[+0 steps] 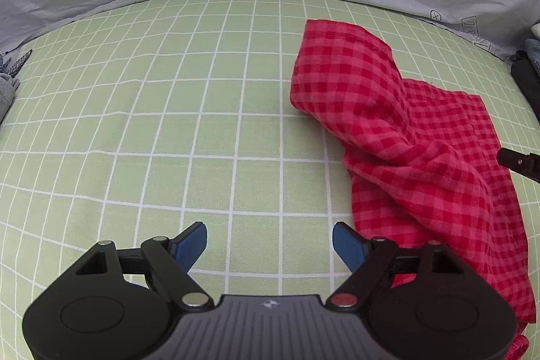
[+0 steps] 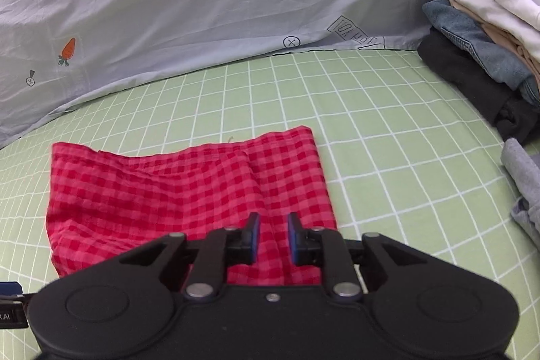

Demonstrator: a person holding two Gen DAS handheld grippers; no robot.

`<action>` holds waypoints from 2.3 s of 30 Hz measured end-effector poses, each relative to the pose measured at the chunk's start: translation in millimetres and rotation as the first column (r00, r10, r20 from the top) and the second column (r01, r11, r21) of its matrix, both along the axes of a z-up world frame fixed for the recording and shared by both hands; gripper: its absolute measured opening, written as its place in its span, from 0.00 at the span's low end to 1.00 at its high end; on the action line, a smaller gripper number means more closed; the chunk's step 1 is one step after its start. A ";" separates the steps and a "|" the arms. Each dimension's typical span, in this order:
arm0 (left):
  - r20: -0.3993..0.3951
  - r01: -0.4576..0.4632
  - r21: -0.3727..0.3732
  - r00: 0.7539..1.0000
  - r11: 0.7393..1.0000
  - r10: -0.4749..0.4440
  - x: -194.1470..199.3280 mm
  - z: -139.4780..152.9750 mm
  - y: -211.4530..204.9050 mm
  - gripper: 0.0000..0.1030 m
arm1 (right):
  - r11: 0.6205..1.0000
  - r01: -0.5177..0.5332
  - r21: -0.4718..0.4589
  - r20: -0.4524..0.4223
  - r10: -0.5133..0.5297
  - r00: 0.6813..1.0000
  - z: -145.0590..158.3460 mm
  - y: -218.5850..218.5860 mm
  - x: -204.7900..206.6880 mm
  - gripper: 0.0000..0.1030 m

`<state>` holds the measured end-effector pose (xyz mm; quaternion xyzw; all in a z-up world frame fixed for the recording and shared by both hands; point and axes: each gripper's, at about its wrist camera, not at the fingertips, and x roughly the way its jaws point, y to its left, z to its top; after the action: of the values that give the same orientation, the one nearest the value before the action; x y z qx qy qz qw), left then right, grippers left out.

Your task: Fold clothes

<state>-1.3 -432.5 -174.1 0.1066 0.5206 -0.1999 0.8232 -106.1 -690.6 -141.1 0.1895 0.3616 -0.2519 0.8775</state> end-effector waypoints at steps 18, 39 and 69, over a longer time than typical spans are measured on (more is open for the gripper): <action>-0.007 0.039 0.015 0.999 0.999 -0.039 1.9 -3.7 -18.5 0.80 | 0.988 -0.150 -0.046 0.040 0.152 0.988 -9.5 -26.2 48.2 0.00; -0.085 0.105 -0.129 0.989 0.986 -0.117 -29.2 4.5 -17.8 0.79 | 0.980 0.187 0.073 -0.033 -0.185 0.982 -10.4 -30.7 -57.0 0.43; -0.227 0.147 -0.146 0.957 0.978 -0.178 -157.1 -10.2 5.2 0.49 | 0.989 -0.041 0.143 -0.131 0.060 0.989 4.0 103.6 -143.1 0.24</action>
<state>-158.4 -427.3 -184.3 0.0713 0.5916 -0.3111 0.7403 -249.2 -586.9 -137.1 0.2236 0.4417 -0.2157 0.8416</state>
